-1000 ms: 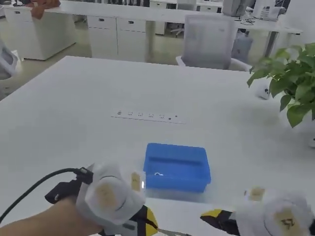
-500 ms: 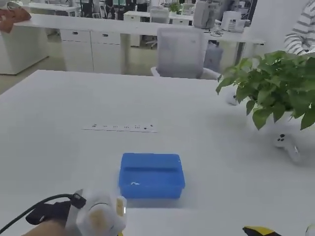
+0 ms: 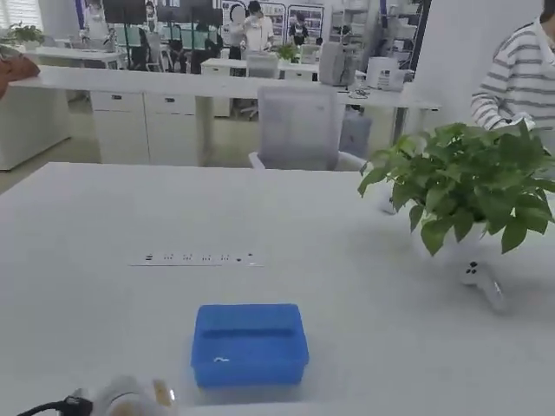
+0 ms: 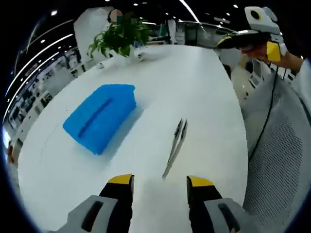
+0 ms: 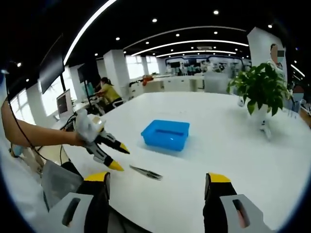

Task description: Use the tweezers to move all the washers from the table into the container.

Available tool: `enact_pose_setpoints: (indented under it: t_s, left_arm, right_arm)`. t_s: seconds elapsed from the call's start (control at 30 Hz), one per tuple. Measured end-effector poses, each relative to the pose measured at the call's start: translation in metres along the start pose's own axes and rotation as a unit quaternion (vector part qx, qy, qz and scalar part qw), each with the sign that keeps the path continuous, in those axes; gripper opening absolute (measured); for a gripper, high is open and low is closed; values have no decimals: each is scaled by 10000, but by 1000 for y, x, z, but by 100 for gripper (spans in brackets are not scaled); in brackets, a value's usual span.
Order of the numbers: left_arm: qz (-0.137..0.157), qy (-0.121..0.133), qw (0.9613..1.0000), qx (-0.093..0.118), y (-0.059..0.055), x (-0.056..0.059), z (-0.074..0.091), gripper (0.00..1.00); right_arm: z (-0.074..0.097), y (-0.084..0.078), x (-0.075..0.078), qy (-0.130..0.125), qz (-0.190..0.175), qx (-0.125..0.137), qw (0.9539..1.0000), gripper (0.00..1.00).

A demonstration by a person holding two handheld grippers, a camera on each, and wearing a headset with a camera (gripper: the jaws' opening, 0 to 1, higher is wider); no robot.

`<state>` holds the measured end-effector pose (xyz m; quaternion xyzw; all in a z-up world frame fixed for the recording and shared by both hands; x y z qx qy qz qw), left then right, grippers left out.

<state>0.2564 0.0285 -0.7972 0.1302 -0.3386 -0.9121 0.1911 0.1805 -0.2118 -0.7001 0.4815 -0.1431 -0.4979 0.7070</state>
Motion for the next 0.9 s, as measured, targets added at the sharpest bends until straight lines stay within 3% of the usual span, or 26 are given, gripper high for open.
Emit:
enact_pose_setpoints:
  t_s: [0.07, 0.1, 0.17, 0.27, 0.3, 0.33, 0.37, 0.5, 0.63, 0.77, 0.83, 0.9]
  left_arm:
    - [416, 214, 9987, 179, -1, 3, 17, 62]
    - [678, 346, 9964, 361, 0, 5, 28, 66]
    - [1037, 461, 9922, 524, -1, 10, 41, 74]
    - [1724, 781, 9796, 683, -3, 17, 61, 93]
    - [1792, 819, 9774, 770, -2, 18, 66, 96]
    - [1944, 938, 9723, 901, -1, 19, 73, 98]
    - [1990, 970, 9708, 927, -1, 19, 75, 99]
    - [1955, 1538, 9630, 1038, 3, 22, 102, 99]
    - [2163, 1833, 9508, 1247, 5, 28, 121, 99]
    - [2226, 1954, 9468, 1257, 7, 34, 133, 99]
    - [2274, 2067, 9418, 1364, 8, 34, 137, 99]
    - [2274, 2105, 9415, 1327, 7, 35, 139, 99]
  right_arm:
    - [0, 0, 1, -17, -34, 56, 10000, 84]
    - [0, 0, 1, -12, -38, 61, 10000, 86]
    - [-1, -1, 2, 5, -46, 39, 10000, 89]
    - [-2, -5, 2, -26, 34, 7, 10000, 94]
    - [-3, -5, 2, -24, 48, -5, 10000, 95]
    - [-3, -7, 2, -25, 49, -28, 10000, 96]
    - [-4, -7, 2, -25, 41, -37, 10000, 98]
    - [-4, -12, 3, -59, 106, -70, 9999, 99]
    - [-6, -16, 4, -72, 106, -146, 9998, 99]
    - [-6, -17, 4, -68, 127, -172, 9997, 99]
    - [-6, -17, 4, -82, 143, -172, 9997, 99]
    - [-6, -17, 4, -89, 152, -169, 9997, 99]
Point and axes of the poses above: the centre of the closed fingertips' face, and the gripper's own axes: z roughly backward along the fingers, x roughly to its right, y roughly out of its top, the point moved 6 cm from there along z, roughly backward along the fingers, and after that the axes turned 8 degrees about -z, right-handed, at the moved point
